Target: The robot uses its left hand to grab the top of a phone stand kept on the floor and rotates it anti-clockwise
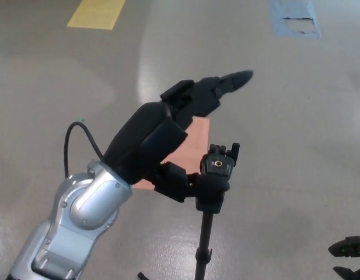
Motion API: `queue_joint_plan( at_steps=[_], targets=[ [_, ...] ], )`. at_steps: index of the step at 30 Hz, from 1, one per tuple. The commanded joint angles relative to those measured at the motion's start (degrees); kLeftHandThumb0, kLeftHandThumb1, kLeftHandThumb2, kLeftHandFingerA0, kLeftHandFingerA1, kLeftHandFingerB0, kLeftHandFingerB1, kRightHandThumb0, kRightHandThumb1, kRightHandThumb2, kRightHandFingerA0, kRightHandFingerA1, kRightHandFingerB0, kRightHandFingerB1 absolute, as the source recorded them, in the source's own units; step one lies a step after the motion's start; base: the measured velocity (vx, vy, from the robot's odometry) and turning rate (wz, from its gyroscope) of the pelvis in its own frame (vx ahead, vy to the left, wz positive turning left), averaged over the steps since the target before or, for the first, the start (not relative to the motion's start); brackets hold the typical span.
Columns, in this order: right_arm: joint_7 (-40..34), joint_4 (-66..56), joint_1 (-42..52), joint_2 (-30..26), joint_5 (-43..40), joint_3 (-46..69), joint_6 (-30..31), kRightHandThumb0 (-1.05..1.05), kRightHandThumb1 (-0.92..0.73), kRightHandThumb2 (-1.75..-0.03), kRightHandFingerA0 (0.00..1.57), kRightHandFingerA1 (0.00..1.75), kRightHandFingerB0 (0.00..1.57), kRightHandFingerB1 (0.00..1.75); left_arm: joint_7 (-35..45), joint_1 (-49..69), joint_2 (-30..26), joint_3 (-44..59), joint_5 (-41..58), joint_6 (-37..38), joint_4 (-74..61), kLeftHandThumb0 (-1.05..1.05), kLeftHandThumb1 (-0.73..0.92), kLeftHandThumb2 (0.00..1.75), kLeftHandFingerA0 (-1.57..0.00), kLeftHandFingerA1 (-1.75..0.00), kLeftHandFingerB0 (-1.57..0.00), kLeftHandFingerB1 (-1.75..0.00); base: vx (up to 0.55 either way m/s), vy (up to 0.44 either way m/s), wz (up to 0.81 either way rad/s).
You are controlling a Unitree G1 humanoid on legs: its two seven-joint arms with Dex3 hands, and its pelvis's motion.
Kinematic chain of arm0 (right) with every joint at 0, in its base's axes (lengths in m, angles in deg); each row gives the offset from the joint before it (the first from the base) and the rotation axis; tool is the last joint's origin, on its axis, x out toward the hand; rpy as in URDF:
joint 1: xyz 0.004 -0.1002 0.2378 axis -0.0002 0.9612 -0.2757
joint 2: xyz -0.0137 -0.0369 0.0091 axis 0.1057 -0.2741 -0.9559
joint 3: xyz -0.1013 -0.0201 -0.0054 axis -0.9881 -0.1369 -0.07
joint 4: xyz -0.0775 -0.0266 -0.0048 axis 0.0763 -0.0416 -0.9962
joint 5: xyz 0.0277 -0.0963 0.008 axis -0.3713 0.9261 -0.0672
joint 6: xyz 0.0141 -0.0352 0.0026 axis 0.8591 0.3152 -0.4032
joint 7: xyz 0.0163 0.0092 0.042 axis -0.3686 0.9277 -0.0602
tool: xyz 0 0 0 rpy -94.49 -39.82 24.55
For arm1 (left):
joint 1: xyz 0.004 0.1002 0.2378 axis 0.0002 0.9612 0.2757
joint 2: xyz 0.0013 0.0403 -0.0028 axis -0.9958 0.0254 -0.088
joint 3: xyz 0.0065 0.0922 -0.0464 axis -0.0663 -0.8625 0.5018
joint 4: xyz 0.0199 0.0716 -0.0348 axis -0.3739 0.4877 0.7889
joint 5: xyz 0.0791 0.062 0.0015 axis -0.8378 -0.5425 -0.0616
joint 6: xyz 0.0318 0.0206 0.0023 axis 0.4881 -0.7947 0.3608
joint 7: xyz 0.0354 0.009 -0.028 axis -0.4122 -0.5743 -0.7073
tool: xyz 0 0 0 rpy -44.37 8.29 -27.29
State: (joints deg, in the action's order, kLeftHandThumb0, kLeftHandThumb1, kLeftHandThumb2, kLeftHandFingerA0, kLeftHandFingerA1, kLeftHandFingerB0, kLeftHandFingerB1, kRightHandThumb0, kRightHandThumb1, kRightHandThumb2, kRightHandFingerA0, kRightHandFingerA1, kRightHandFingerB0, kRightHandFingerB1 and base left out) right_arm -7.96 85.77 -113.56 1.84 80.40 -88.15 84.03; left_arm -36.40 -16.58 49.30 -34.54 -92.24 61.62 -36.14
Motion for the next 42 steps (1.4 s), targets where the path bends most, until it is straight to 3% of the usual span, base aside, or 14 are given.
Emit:
queue_joint_plan(
  at_steps=[1, 2, 5, 6, 8, 16, 23, 24, 25, 28, 29, 31, 32, 42],
  targets=[
    [0.54, 0.18, -0.49, -1.11, -0.17, 0.41, 0.41, -0.39, -0.83, -0.65, 0.35, 0.4, 0.22, 0.31, 3.45, 1.21, -1.73, -1.15, 1.04, 0.31, -3.37, -0.64, 0.41, 0.75, -0.08, -0.28, 0.0, -0.16, 0.0, 0.0, 0.0],
    [0.54, 0.16, -0.51, -1.2, 0.11, 0.17, 0.39, -0.4, -0.83, -0.65, 0.35, 0.4, 0.22, 0.31, 3.54, 1.46, -2.18, -1.65, 0.36, 1.25, -4.36, -0.66, 0.46, 0.55, -0.1, -0.28, 0.0, -0.19, 0.0, 0.0, 0.0],
    [1.16, 0.27, -0.73, -1.28, 0.39, -0.14, 0.82, -0.4, -0.84, -0.65, 0.32, 0.39, 0.21, 0.3, 3.84, 2.2, -2.25, -2.34, -0.22, 0.79, -6.94, -0.66, 0.45, 0.55, -0.09, -0.28, 0.0, -0.23, 0.0, 0.0, 0.0],
    [1.28, 0.09, -0.73, -1.22, 0.38, -0.16, 1.49, -0.48, -0.73, -0.8, 0.28, 0.44, 0.2, 0.38, 4.2, 2.7, -2.25, -2.82, -0.61, 0.2, -8.73, -0.62, 0.38, 0.76, -0.07, -0.32, 0.0, -0.19, 0.0, 0.0, 0.0],
    [1.27, -0.02, -0.67, -1.22, 0.5, -0.28, 1.57, -0.48, -0.73, -0.8, 0.31, 0.45, 0.21, 0.38, 4.76, 3.03, -2.28, -3.23, -0.84, -0.63, -9.93, -0.62, 0.38, 0.76, -0.08, -0.32, 0.0, -0.19, 0.0, 0.0, 0.0],
    [1.58, -0.17, -1.06, -1.44, 0.44, -0.25, 0.64, -0.39, -0.83, -0.65, 0.31, 0.38, 0.22, 0.31, 5.01, 2.29, -2.57, -2.96, -2.18, -2.16, -8.14, -0.62, 0.38, 0.76, -0.07, -0.32, 0.0, -0.18, 0.0, 0.0, 0.0],
    [0.95, 0.02, -1.33, -1.3, 0.07, 0.23, 0.38, -0.39, -0.83, -0.65, 0.34, 0.39, 0.22, 0.31, 5.66, 0.65, -2.96, -2.14, -1.26, -2.33, -5.34, -0.62, 0.46, 0.54, -0.08, -0.3, -0.01, -0.24, 0.0, 0.0, 0.0],
    [1.47, 0.12, -1.28, -1.29, -0.21, 0.48, 0.28, -0.22, -0.65, -1.11, 0.12, 0.52, 0.1, 0.5, 5.87, 0.18, -3.23, -1.96, -1.22, -2.52, -4.43, -0.62, 0.43, 0.57, -0.1, -0.31, -0.1, -0.22, 0.0, 0.0, 0.0],
    [1.64, 0.13, -1.23, -1.31, -0.31, 0.56, 0.17, -0.22, -0.65, -1.11, 0.11, 0.52, 0.1, 0.5, 5.99, -0.11, -3.44, -1.85, -1.3, -2.69, -3.86, -0.32, 0.22, 0.83, 0.0, -0.49, 0.0, -0.48, 0.0, 0.0, 0.0],
    [1.74, 0.17, -1.17, -1.35, -0.26, 0.69, 0.0, -0.22, -0.64, -1.11, 0.11, 0.52, 0.1, 0.5, 5.97, -0.77, -3.87, -1.65, -1.61, -2.64, -2.43, -0.32, 0.22, 0.83, 0.0, -0.49, 0.0, -0.47, 0.0, 0.0, 0.0],
    [1.72, 0.2, -1.17, -1.35, -0.27, 0.74, 0.02, -0.4, -0.82, -0.64, 0.28, 0.38, 0.2, 0.31, 5.57, -0.99, -3.9, -1.51, -1.68, -2.22, -1.63, -0.31, 0.22, 0.82, 0.0, -0.48, 0.0, -0.47, 0.0, 0.0, 0.0],
    [1.72, 0.24, -1.16, -1.34, -0.23, 0.87, 0.03, -0.4, -0.82, -0.64, 0.28, 0.38, 0.2, 0.31, 4.97, -1.32, -3.93, -1.32, -1.73, -1.52, -0.42, -0.31, 0.22, 0.82, 0.0, -0.48, 0.0, -0.47, 0.0, 0.0, 0.0],
    [1.67, 0.31, -1.15, -1.3, -0.3, 1.0, 0.02, -0.4, -0.81, -0.64, 0.3, 0.39, 0.21, 0.31, 4.81, -1.55, -3.97, -1.16, -1.76, -1.39, 0.11, -0.54, 0.45, 0.54, -0.18, -0.3, -0.19, -0.28, 0.0, 0.0, 0.0],
    [1.95, 0.47, -1.47, -1.25, 0.0, 1.36, -0.67, -0.39, -0.82, -0.64, 0.29, 0.38, 0.21, 0.31, 3.34, -3.49, -3.7, -0.27, -1.84, 1.24, 4.4, -0.54, 0.43, 0.54, -0.19, -0.3, -0.22, -0.29, 0.0, 0.0, 0.0]
  ],
)
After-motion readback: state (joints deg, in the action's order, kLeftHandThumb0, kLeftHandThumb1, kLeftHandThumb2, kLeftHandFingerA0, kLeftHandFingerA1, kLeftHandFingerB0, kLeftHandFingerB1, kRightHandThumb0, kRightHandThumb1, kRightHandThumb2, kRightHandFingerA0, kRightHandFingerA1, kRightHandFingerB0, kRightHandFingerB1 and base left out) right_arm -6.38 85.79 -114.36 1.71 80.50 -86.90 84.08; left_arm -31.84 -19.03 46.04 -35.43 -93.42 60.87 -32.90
